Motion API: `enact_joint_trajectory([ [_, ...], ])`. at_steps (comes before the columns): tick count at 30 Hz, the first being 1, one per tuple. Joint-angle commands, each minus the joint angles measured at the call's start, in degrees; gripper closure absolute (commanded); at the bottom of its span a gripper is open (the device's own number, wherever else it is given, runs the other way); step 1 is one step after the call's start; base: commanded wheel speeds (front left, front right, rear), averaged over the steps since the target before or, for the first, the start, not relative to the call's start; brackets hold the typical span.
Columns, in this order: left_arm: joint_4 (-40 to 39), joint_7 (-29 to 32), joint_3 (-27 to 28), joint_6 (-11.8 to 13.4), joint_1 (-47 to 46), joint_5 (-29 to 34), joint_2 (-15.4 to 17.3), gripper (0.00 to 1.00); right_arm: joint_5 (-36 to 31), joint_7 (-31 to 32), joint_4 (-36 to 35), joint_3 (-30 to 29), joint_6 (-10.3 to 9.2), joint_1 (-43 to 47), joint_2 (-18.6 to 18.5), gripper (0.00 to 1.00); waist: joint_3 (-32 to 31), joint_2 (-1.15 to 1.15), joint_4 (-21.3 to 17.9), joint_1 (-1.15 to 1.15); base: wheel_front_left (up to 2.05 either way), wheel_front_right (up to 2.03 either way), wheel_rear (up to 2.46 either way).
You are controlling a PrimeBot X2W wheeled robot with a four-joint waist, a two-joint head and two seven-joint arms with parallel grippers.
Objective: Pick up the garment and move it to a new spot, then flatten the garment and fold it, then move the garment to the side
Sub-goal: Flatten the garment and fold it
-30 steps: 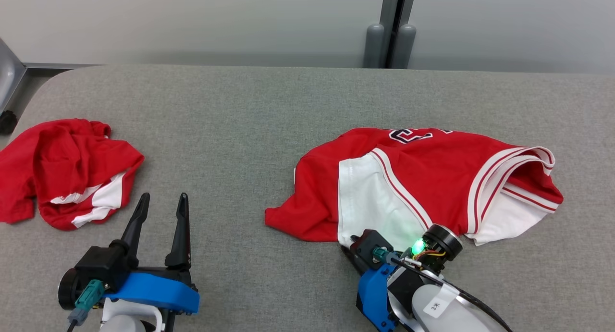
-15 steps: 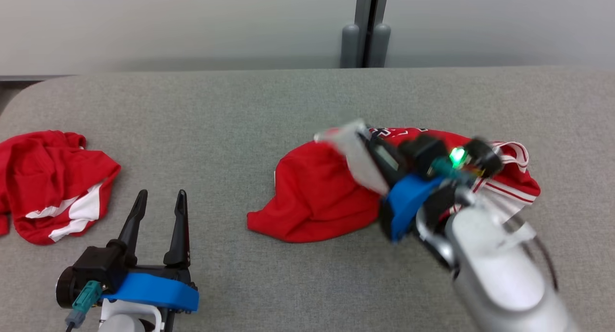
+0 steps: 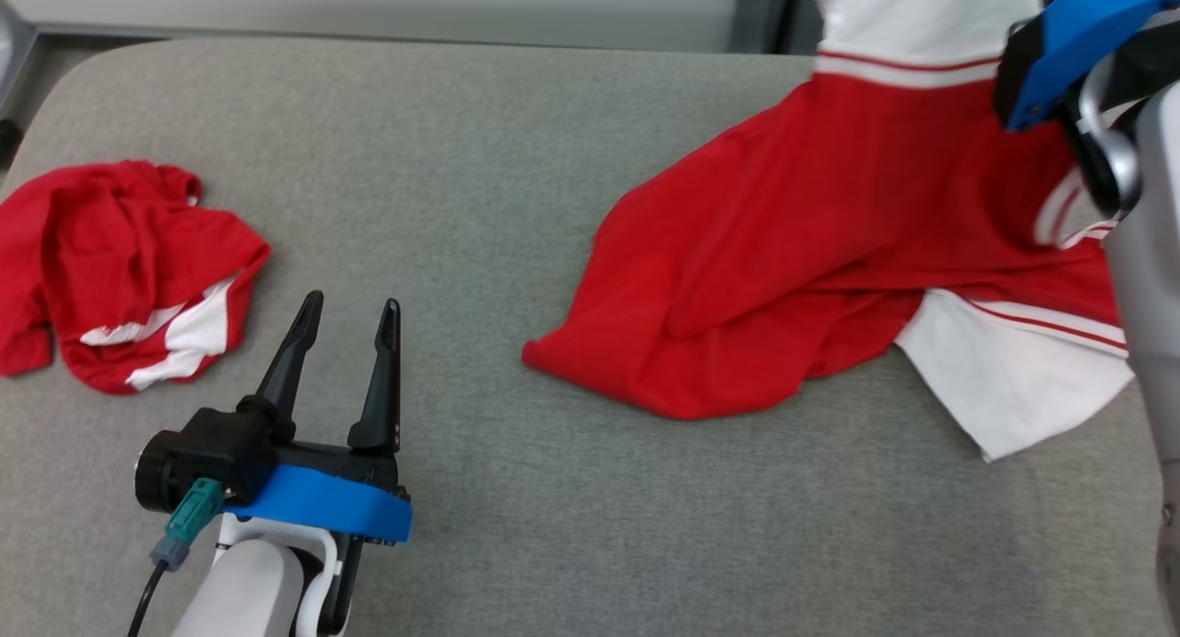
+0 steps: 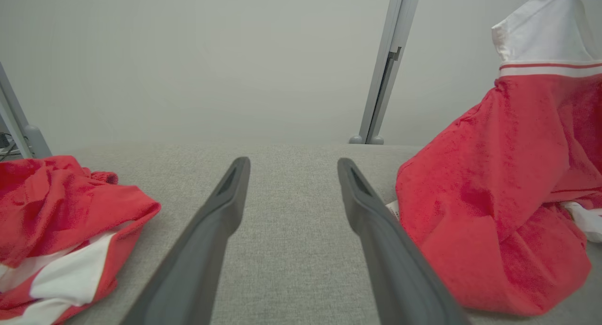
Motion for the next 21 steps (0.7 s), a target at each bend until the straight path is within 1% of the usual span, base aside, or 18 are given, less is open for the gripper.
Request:
enact_joint_trajectory([
  [1,0.44,-0.12,-0.40,-0.41,-1.54,0.29,-0.10,0.00,-1.34,-2.42,3.36,-3.10,0.01,-2.55,0.08,1.00,2.40,0.00,2.69,-0.01,0.00,0.00,0.00],
  [2,0.58,-0.13,-0.65,-0.61,-1.92,0.40,-0.31,0.00,-2.17,-2.93,5.29,-4.29,0.01,-3.14,-0.12,0.57,2.76,0.00,3.25,-0.01,0.00,0.00,0.00],
  [3,0.72,-0.15,-0.69,-0.67,-2.16,0.47,-0.41,0.00,-2.86,-3.48,6.93,-4.99,0.01,-3.70,-0.02,0.00,2.99,0.00,3.61,-0.01,0.00,0.00,0.00],
  [4,0.72,-0.15,-0.69,-0.67,-2.16,0.47,-0.41,0.00,-2.86,-3.48,6.93,-4.99,0.01,-3.70,-0.02,0.00,2.99,0.00,3.61,-0.01,0.00,0.00,0.00],
  [8,1.33,-0.19,-0.86,-1.17,-3.01,0.75,-0.69,0.00,-4.30,-5.21,12.32,-9.47,0.01,-5.14,0.39,0.00,3.44,0.00,4.42,-0.01,0.00,0.00,0.00],
  [11,1.65,-0.23,-0.69,-0.92,-3.23,0.72,-0.79,0.00,-5.50,-6.73,14.70,-11.14,0.01,-4.02,1.31,0.00,2.85,0.00,3.97,-0.01,0.00,0.00,0.00],
  [15,2.23,-0.25,-0.18,-0.48,-1.71,0.57,-0.54,0.00,-5.40,-7.52,16.58,-12.14,0.01,-0.68,3.36,0.00,0.76,0.00,2.16,-0.01,0.00,0.00,0.00],
  [17,2.41,-0.25,0.16,-0.31,-0.73,0.33,-0.34,0.00,-4.69,-6.95,16.78,-12.82,0.01,1.62,4.59,0.00,-0.56,0.00,0.95,-0.01,0.00,0.00,0.00],
  [21,2.48,-0.28,1.10,0.15,1.02,0.00,0.17,0.00,-2.97,-4.46,15.23,-11.83,0.01,8.66,7.37,0.00,-3.18,0.00,-1.75,-0.01,0.00,0.00,0.00],
])
